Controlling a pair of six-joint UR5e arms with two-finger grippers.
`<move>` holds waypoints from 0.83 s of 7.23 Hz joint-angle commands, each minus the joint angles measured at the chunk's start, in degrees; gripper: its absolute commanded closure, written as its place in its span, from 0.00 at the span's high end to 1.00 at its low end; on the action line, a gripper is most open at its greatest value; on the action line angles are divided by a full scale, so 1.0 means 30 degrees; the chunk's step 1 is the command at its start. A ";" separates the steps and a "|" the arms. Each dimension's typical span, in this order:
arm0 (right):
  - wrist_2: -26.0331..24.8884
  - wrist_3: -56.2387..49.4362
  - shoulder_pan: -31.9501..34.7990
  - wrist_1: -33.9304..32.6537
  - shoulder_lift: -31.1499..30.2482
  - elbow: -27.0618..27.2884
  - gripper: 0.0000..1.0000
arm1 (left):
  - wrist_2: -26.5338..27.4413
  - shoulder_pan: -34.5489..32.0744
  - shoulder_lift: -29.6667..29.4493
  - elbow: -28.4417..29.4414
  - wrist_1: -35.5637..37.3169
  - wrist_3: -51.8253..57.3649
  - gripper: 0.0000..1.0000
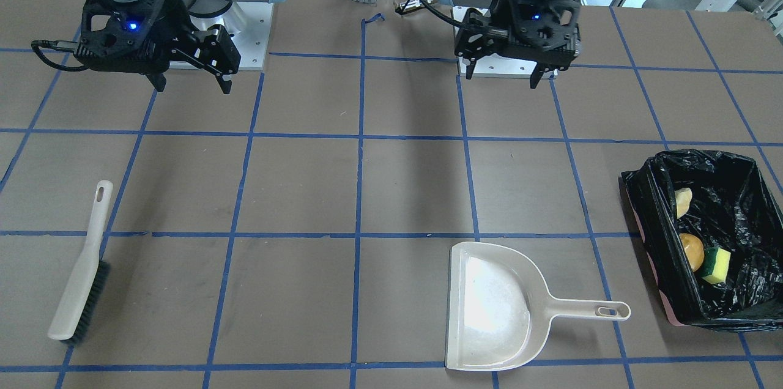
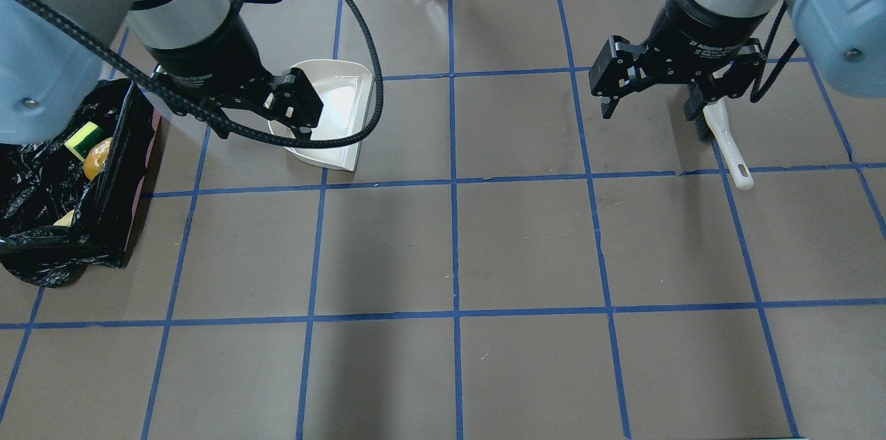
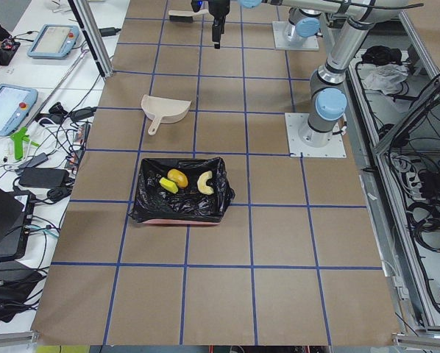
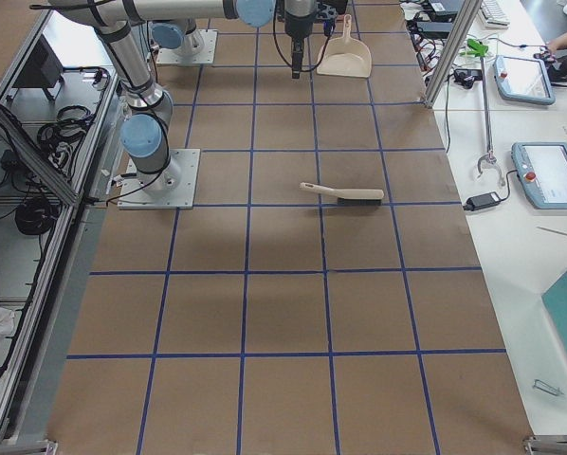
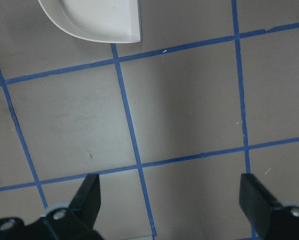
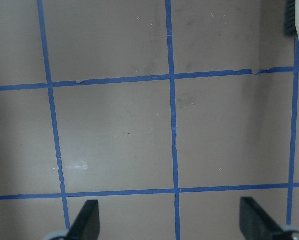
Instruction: Sweep and dump trash into bin
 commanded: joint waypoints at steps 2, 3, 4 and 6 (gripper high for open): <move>0.0164 0.0043 0.0000 0.0011 0.0030 0.0000 1.00 | -0.0254 0.1535 -0.0181 0.0136 0.0788 0.0598 1.00; 0.0164 0.0043 0.0000 0.0011 0.0030 0.0000 1.00 | -0.0250 0.1446 -0.0532 0.0806 0.0766 0.0189 1.00; 0.0164 0.0043 0.0000 0.0011 0.0059 0.0000 1.00 | 0.0069 0.1184 -0.0680 0.1103 0.0766 0.0301 0.99; 0.0164 0.0043 0.0000 0.0011 0.0059 0.0000 1.00 | 0.0395 0.1035 -0.0770 0.0960 0.0765 0.0535 1.00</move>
